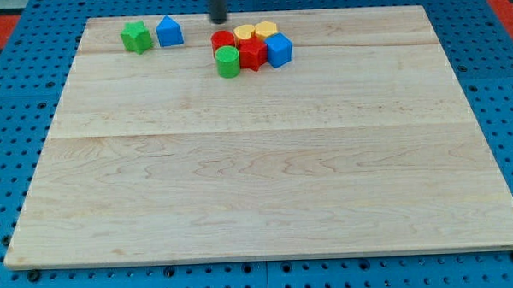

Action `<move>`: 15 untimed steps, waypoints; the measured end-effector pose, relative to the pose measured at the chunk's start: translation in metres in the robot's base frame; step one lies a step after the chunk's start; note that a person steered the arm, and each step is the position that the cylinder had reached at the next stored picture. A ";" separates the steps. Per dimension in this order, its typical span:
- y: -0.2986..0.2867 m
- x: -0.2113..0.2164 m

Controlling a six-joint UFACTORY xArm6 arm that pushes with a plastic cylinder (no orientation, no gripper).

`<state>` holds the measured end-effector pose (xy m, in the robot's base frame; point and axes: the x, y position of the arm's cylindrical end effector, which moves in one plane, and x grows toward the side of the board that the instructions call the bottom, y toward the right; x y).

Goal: Move the blue cube top center board

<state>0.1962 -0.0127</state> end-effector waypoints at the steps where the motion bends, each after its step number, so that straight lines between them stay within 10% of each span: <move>1: 0.088 0.018; 5: -0.015 0.074; 7: 0.162 0.023; 8: 0.154 0.086; 9: 0.104 0.137; 15: -0.085 0.070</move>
<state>0.2660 -0.0976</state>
